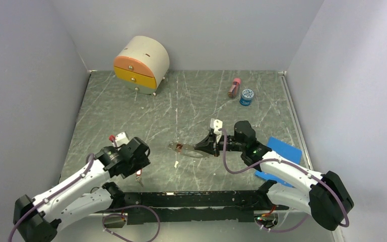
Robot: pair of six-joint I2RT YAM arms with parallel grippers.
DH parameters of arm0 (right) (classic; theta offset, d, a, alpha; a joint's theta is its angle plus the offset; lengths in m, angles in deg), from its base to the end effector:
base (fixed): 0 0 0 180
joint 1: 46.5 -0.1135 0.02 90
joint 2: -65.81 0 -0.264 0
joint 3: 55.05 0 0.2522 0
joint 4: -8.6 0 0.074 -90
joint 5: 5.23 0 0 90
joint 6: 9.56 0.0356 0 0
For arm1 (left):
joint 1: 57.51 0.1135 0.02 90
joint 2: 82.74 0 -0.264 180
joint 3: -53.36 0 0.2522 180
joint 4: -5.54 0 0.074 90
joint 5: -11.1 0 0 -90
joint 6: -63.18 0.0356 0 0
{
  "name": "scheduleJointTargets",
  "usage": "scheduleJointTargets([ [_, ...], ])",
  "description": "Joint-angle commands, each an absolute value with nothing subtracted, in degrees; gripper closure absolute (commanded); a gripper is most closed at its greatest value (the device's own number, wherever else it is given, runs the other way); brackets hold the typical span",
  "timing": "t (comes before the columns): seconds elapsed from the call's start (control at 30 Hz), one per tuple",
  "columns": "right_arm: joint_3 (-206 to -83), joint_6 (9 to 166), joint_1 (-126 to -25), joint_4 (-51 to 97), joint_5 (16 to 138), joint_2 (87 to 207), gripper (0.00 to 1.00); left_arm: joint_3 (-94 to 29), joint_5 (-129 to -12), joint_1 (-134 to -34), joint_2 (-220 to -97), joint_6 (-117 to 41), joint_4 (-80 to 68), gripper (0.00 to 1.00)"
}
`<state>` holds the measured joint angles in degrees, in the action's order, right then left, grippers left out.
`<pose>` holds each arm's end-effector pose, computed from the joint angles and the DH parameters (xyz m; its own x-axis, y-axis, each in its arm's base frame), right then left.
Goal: Put the keys on the keyring
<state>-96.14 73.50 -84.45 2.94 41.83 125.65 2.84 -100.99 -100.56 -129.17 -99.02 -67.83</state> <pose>0.1614 0.1567 0.2380 -0.0597 -0.1587 -0.9855 -0.9879 0.1511 0.0355 0.1023 -0.0772 0.2227 -0.7186 -0.5360 -0.4431 -0.4871 0.8427 -0.2293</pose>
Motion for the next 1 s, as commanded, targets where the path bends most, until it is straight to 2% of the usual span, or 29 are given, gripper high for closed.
scheduleJointTargets([
  [0.0, -96.85, 72.98, -84.32, -0.88, 40.13, 126.28, 1.0, 3.12, -99.23, -100.41, -135.42, -104.55, -71.31, 0.28],
  [0.13, -97.28, 72.67, -84.29, 0.55, 40.1, 126.38, 1.0, 2.02, -101.11, -100.28, -141.79, -103.8, -73.1, 0.25],
  [0.3, -97.07, 72.36, -84.31, 0.74, 40.22, 126.1, 1.0, 4.0, -97.56, -97.0, -146.1, -97.33, -66.15, 0.2],
  [0.57, -97.02, 72.14, -84.28, 1.94, 39.73, 125.55, 1.0, 9.17, -89.39, -88.85, -145.09, -90.81, -55.42, 0.48],
  [0.67, -97.12, 72.01, -84.29, 2.25, 39.97, 125.19, 1.0, 9.77, -88.44, -86.81, -144.17, -89.41, -54.08, 0.55],
  [0.87, -97.38, 72.24, -84.3, 2.55, 39.95, 125.52, 1.0, 8.32, -86.9, -86.31, -145.92, -88.16, -53.61, 0.94],
  [0.97, -97.34, 72.55, -84.29, 2.23, 39.69, 125.75, 1.0, 6.67, -86.09, -86.31, -148.03, -86.76, -52.67, 0.97],
])
